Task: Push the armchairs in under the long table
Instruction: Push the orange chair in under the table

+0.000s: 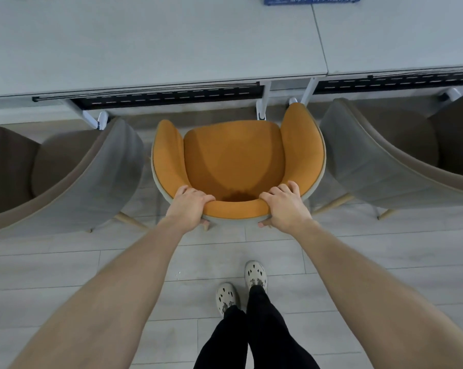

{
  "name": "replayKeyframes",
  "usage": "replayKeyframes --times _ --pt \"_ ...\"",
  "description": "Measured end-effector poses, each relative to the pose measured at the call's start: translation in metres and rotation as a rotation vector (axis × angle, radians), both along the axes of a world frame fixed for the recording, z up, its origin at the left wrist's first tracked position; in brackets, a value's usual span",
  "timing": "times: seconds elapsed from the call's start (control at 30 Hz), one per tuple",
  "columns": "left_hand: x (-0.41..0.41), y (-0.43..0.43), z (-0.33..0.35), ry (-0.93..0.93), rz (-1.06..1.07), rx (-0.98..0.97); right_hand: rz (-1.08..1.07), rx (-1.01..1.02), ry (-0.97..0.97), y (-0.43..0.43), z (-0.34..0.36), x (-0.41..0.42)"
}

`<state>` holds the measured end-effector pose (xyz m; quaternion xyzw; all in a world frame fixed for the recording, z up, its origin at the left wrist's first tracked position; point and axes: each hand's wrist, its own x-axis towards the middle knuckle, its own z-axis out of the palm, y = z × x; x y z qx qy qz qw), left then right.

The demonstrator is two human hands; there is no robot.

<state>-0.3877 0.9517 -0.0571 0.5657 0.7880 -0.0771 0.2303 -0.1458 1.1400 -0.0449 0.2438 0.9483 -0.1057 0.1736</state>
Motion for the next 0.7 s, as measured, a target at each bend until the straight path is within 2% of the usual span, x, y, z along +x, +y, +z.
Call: replayKeyframes --times 0.23,0.43,0.7 --pt "-0.035 0.004 0.008 0.036 0.031 -0.017 0.001 0.001 0.043 -0.009 -0.004 -0.033" --pt "-0.027 0.004 0.012 0.012 0.061 -0.017 0.033 -0.041 0.023 -0.003 -0.004 -0.027" --pt "-0.03 -0.001 0.008 -0.001 0.044 0.039 -0.054 0.077 0.011 0.006 -0.001 -0.012"
